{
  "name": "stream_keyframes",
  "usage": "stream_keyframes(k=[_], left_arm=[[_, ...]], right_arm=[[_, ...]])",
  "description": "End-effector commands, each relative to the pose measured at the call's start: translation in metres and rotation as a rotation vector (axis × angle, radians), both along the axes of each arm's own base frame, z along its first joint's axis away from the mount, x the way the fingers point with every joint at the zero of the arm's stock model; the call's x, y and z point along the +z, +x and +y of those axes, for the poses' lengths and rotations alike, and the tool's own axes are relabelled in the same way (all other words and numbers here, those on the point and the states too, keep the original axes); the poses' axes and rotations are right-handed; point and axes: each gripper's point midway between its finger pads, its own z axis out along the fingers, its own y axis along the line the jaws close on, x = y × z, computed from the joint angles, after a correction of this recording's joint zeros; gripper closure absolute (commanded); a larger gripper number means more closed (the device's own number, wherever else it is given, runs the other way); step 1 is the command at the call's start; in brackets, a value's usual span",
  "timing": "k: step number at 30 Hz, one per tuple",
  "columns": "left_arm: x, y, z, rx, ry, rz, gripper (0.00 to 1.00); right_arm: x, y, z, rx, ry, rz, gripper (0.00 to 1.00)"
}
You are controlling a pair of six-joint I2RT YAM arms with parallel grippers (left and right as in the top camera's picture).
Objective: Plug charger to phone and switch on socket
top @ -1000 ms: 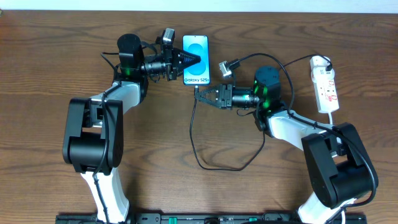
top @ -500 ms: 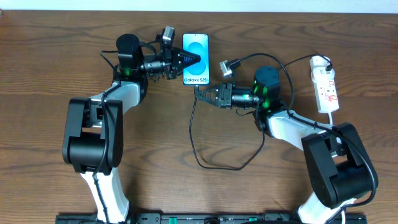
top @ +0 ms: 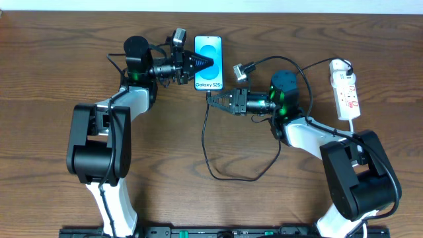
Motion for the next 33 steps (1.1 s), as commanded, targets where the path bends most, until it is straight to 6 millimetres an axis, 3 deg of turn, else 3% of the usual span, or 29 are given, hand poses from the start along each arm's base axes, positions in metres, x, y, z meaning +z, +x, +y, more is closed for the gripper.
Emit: stream_keyframes(k=[1, 33], left_arm=[[0.0117, 0.0058, 0.0018, 0.020, 0.002, -0.072, 0.93], [0.0117, 0.0054, 0.0017, 0.018, 0.002, -0.075, 0.92]], right_arm=[[0.0042, -0.0075, 0.0037, 0.046, 0.012, -0.008, 0.99], [0.0005, -0.0022, 0.0003, 0.019, 0.001, 0.007, 0.99]])
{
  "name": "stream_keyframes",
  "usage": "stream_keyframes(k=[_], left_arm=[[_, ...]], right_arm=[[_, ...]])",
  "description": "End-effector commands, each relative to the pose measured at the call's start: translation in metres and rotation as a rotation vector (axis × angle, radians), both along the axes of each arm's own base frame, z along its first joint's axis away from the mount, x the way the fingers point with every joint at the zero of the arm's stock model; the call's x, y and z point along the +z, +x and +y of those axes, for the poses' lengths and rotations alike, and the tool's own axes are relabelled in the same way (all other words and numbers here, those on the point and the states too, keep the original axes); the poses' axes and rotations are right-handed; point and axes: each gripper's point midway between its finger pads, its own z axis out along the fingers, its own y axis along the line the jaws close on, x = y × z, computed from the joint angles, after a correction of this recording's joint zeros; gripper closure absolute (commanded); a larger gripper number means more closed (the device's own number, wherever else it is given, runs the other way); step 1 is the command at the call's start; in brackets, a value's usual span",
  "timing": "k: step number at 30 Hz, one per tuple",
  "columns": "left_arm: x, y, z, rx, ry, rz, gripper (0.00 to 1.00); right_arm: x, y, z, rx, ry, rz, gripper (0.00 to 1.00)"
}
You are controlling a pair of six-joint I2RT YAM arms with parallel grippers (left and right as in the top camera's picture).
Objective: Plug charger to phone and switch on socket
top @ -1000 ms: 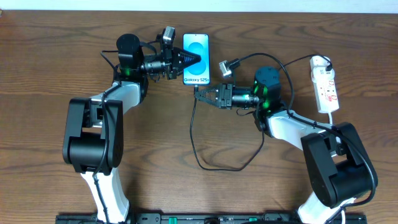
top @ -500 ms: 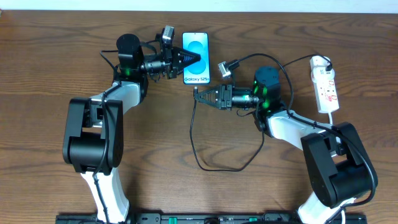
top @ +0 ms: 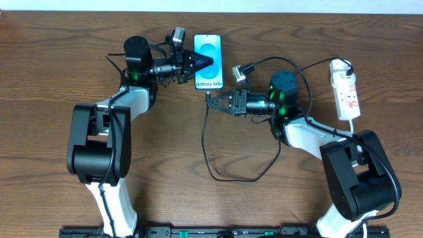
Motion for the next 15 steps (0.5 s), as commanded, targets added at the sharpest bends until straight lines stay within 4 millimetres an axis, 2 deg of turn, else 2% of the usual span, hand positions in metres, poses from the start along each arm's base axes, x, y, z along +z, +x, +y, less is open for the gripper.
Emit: stream_keyframes(k=[1, 15], left_arm=[[0.0120, 0.0011, 0.0010, -0.007, -0.001, -0.057, 0.93], [0.0120, 0.0006, 0.0009, -0.011, -0.001, -0.061, 0.93]], right_arm=[[0.0023, 0.0034, -0.0025, -0.005, 0.004, -0.009, 0.99], [0.0024, 0.0048, -0.0039, -0.011, 0.004, -0.010, 0.99]])
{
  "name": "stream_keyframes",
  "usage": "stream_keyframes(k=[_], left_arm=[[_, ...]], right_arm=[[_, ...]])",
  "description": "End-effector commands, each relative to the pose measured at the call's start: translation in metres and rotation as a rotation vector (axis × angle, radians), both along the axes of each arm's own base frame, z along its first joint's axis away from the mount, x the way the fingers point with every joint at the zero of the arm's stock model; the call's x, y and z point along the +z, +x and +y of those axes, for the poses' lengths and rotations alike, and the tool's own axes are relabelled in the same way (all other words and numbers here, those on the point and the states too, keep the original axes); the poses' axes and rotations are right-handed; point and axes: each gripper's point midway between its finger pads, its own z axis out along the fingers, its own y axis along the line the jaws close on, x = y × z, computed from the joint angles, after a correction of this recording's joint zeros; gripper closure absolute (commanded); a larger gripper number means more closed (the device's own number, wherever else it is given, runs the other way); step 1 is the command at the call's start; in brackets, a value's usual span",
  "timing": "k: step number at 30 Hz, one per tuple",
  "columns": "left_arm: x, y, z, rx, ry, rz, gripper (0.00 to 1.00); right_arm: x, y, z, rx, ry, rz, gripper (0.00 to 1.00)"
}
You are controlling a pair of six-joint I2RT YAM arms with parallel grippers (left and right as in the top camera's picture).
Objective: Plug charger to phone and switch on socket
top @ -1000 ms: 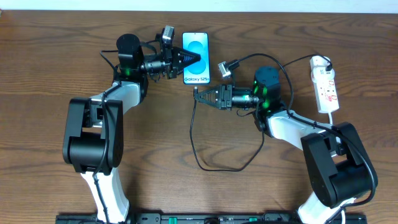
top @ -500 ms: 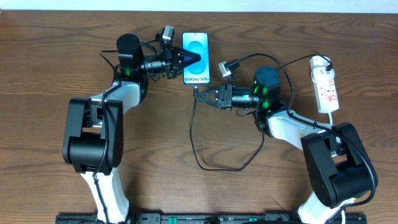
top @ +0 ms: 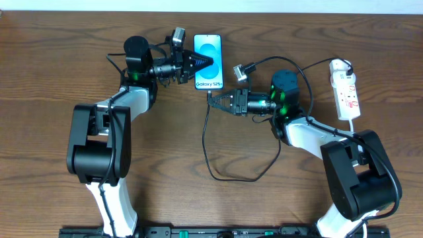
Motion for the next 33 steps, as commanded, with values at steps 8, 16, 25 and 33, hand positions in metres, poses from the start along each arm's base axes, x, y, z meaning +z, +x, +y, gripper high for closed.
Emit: stream_keyframes(k=[8, 16, 25, 33], left_arm=[[0.0120, 0.0005, 0.0009, -0.011, -0.001, -0.060, 0.93], [0.0120, 0.0004, 0.0009, -0.011, -0.001, -0.060, 0.93], [0.0120, -0.0002, 0.0008, -0.015, -0.001, -0.060, 0.93], [0.0120, -0.0001, 0.0008, -0.014, -0.001, -0.064, 0.93]], right_arm=[[0.0022, 0.0026, -0.0002, -0.005, 0.002, -0.018, 0.99], [0.0019, 0.0041, -0.0003, -0.013, 0.000, -0.026, 0.99], [0.0021, 0.0053, -0.0004, -0.020, -0.001, -0.028, 0.99], [0.0024, 0.0039, -0.0002, -0.012, 0.001, -0.028, 0.99]])
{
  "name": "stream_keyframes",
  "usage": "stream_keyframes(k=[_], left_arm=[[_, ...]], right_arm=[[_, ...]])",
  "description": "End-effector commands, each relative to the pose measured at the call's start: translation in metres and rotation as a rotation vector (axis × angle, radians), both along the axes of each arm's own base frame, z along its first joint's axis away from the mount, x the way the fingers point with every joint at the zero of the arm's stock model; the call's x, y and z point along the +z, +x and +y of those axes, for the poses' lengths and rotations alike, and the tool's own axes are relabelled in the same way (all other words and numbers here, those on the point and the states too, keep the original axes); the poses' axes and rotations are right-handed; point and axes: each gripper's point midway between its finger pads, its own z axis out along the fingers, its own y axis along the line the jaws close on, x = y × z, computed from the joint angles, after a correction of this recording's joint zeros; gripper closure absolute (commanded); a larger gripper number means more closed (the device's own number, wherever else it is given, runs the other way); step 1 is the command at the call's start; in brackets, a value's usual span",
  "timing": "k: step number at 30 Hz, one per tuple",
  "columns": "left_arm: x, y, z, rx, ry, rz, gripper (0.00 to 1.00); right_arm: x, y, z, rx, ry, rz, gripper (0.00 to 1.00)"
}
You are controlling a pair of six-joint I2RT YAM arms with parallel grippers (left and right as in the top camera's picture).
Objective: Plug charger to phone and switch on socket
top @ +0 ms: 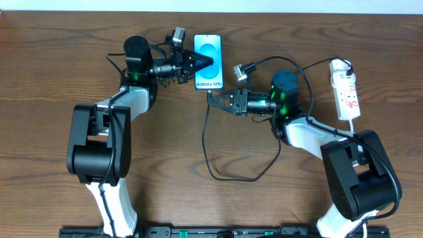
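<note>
The phone (pixel 209 46) lies face up with a blue screen at the back middle of the table. My left gripper (pixel 210 63) reaches in from the left, its fingers shut to a point over the phone's screen. My right gripper (pixel 212 98) sits just below the phone's bottom edge, shut on the plug end of the black charger cable (pixel 206 142). Whether the plug touches the port cannot be told from this view. The white socket strip (pixel 346 89) lies at the far right; its switch state is too small to read.
The black cable loops from the right gripper down towards the table's front, then back up past the right arm to the socket strip. Both arm bases stand at the front edge. Brown wooden table (pixel 53 132) all around.
My right gripper with the plug sits very slightly closer to the phone's bottom edge. The left gripper, the phone and the socket strip are where they were.
The left gripper stayed shut over the phone throughout. The right gripper, shut on the plug, was just under the phone's bottom edge, then a little lower and further left, then back up, and now it is a touch nearer the phone.
</note>
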Motion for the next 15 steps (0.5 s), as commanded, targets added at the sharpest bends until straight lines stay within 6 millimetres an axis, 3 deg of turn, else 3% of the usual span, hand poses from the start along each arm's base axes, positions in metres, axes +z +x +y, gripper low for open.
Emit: stream_keyframes(k=[1, 15], left_arm=[[0.0120, 0.0000, 0.0008, -0.014, -0.001, -0.063, 0.93], [0.0120, -0.0003, 0.0008, -0.015, -0.001, -0.063, 0.93]], right_arm=[[0.0024, 0.0028, -0.0002, -0.006, 0.002, -0.026, 0.99], [0.0012, 0.0045, -0.0005, -0.016, -0.003, -0.021, 0.99]])
